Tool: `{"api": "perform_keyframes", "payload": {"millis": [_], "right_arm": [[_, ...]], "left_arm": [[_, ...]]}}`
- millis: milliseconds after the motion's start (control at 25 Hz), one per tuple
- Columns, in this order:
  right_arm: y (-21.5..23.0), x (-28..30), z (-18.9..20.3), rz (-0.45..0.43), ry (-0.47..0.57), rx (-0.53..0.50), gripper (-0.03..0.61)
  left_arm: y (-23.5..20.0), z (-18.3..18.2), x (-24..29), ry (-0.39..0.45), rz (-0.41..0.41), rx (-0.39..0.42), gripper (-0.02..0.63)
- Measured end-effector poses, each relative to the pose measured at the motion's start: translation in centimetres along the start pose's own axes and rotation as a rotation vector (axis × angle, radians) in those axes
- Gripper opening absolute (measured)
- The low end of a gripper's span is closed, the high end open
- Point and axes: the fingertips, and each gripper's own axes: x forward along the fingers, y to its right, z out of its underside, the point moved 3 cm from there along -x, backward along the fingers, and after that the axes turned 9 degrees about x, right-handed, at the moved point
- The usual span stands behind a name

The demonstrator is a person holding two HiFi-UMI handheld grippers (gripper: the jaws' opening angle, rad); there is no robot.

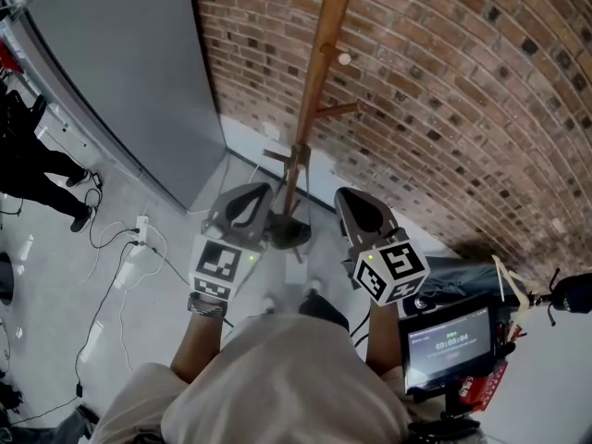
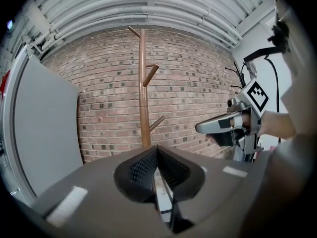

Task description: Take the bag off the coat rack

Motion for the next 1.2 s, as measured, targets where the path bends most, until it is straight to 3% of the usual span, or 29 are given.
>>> {"api": "perform_keyframes", "payload": {"millis": [360,640,920,1200], "right_arm": [[3.3,2.4,0.2,-0.112,-0.069,-0.021,0.011],[5.5,3.7,1.8,-0.197,-0.136,-0.043,0.033],[6.7,5.0,3.4,-0.228,-0.179,-0.029,0.060],[6.8,6.7,5.6,-0.207,-0.241,-0.002,0.073]], "left_arm": [[0.3,-0.3,3.0,-0.069,-0.096,0.015,0.000],[2.0,2.7,4.5,-0.187,-0.160,0.001,0.002],[3.5,4.9,5.0,-0.263,-0.178,-0.020,0.017],[2.7,8.1,5.5,-0.331,-0.127,-0.039,0.044]]}}
